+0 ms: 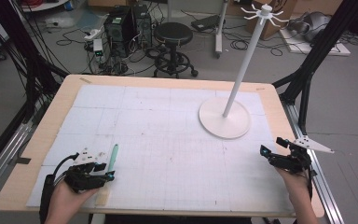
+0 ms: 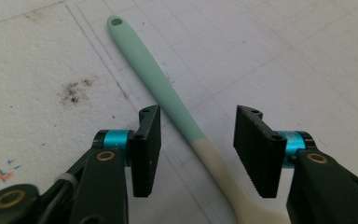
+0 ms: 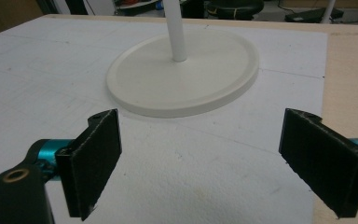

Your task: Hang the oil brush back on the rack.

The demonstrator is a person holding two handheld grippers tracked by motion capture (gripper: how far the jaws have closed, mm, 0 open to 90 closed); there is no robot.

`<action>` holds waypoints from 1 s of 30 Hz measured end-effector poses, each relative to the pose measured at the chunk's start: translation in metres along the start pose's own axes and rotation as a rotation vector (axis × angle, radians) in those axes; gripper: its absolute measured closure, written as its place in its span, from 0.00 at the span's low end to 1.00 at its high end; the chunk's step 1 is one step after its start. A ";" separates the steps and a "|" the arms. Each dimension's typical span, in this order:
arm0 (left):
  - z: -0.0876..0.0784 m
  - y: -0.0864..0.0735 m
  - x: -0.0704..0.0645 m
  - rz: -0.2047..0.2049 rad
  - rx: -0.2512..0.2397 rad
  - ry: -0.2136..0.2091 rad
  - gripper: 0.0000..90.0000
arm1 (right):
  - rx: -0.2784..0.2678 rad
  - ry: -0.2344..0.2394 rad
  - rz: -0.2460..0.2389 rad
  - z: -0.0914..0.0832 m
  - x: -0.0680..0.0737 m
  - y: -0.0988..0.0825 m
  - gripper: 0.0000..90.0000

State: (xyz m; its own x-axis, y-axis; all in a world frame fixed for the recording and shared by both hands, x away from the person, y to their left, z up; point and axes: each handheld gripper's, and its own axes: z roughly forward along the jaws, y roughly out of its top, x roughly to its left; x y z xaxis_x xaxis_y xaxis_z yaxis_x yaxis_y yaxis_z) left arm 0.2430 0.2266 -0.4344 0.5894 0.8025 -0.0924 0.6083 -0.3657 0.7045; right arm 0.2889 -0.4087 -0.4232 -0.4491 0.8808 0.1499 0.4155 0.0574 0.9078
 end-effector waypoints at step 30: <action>0.004 0.001 -0.008 -0.004 0.015 0.096 0.91 | -0.020 0.014 -0.005 0.001 0.001 0.002 0.13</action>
State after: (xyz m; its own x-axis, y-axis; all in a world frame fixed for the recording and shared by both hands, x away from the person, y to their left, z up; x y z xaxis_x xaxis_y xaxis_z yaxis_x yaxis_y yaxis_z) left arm 0.2412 0.2177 -0.4356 0.5335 0.8454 -0.0265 0.6189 -0.3688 0.6935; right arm 0.2900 -0.4073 -0.4211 -0.4620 0.8741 0.1502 0.3976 0.0527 0.9161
